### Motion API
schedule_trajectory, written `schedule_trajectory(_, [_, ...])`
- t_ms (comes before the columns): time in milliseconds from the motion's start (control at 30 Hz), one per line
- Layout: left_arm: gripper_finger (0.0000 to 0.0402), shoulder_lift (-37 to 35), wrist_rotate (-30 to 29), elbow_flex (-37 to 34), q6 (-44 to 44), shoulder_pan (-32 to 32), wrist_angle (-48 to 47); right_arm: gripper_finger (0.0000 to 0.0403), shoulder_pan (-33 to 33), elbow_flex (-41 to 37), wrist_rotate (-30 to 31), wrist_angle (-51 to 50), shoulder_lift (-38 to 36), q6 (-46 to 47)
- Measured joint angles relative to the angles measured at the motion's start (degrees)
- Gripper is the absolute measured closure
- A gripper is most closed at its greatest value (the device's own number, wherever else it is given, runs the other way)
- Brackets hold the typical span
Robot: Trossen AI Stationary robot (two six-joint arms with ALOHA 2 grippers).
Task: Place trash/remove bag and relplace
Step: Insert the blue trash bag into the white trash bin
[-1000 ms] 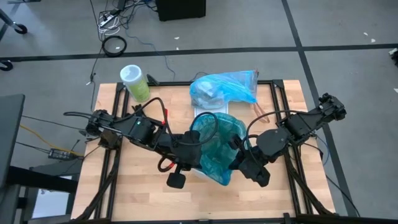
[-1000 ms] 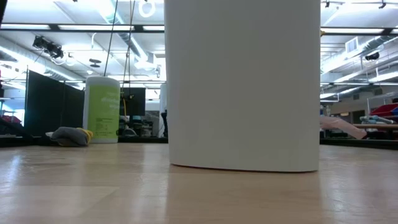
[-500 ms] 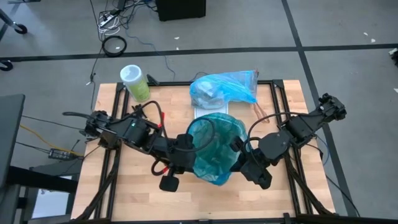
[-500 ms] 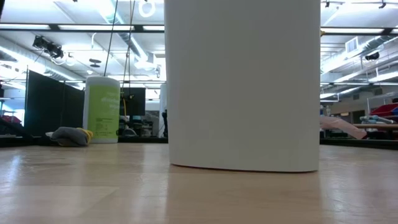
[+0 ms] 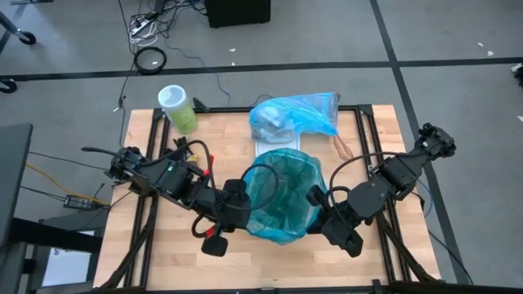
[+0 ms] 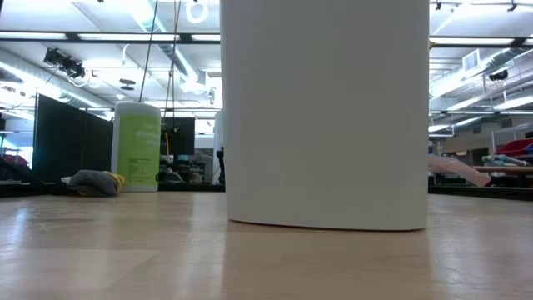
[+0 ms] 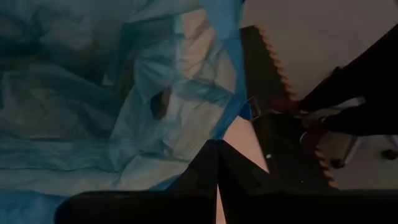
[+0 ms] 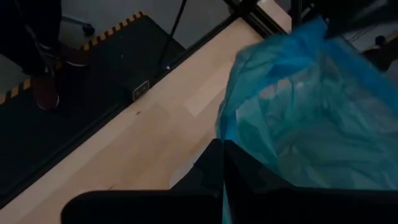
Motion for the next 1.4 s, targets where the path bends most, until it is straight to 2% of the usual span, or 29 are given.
schedule_trajectory(367, [0.0392,0.1,-3.4,-0.1,-3.0,-1.6,-0.6,0.0403,3.0,-0.7,4.5,0.6,0.0,1.6])
schedule_trajectory(733, [0.0392,1.0,-6.5,-0.3,-3.1,-3.1,-1.4,0.0403,3.0,-6.7,4.2,2.4,1.2,5.4])
schedule_trajectory(1200, [0.0392,1.0,-10.0,-11.4,-3.2,-3.5,0.0,0.0403,3.3,-7.0,4.8,2.8,1.9,5.5])
schedule_trajectory(1400, [0.0392,1.0,-16.1,-12.0,-2.7,-3.6,1.9,0.0403,3.3,-7.2,6.1,2.5,1.9,5.4])
